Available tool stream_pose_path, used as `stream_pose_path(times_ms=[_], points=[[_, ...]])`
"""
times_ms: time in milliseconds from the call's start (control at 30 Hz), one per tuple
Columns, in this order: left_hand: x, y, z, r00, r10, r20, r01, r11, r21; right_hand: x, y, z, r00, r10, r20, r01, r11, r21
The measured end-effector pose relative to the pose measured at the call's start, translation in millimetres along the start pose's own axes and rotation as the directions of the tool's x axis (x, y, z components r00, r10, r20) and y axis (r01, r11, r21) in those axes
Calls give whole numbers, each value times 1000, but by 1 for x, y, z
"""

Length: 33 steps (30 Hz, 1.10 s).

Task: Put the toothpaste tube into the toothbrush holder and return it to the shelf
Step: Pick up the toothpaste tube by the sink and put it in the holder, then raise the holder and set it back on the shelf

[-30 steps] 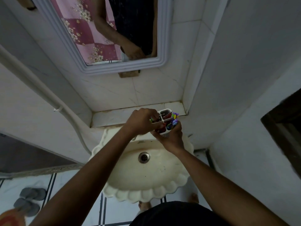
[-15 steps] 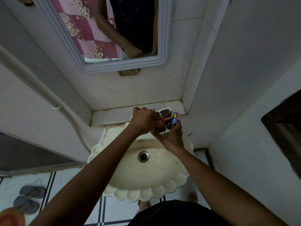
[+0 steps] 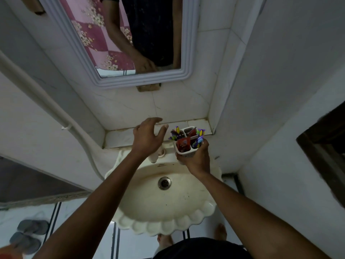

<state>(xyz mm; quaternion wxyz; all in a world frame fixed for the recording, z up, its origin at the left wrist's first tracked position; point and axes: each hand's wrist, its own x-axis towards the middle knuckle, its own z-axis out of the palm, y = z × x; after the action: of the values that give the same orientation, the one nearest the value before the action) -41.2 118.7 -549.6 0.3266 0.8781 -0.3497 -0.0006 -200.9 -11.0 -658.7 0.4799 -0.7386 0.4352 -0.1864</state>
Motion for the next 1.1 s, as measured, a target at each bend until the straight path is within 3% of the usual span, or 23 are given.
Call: stream_pose_path(times_ms=[200, 367, 533, 767, 1100], points=[[0, -20, -18, 999, -8, -39, 8, 1000, 9, 4, -32, -14, 994, -30, -103, 37, 997, 62], [15, -7, -41, 997, 61, -47, -60, 998, 30, 8, -87, -38, 969, -150, -195, 175, 978, 116], [37, 30, -85, 973, 162, -164, -155, 986, 57, 13, -165, -81, 910, -294, -291, 356, 916, 188], [73, 119, -180, 878, 290, -380, -251, 956, 149, 16, -279, -164, 778, -492, -392, 590, 787, 182], [90, 237, -291, 694, 456, -557, -363, 890, 275, -13, -408, -293, 583, -605, -543, 779, 606, 161]])
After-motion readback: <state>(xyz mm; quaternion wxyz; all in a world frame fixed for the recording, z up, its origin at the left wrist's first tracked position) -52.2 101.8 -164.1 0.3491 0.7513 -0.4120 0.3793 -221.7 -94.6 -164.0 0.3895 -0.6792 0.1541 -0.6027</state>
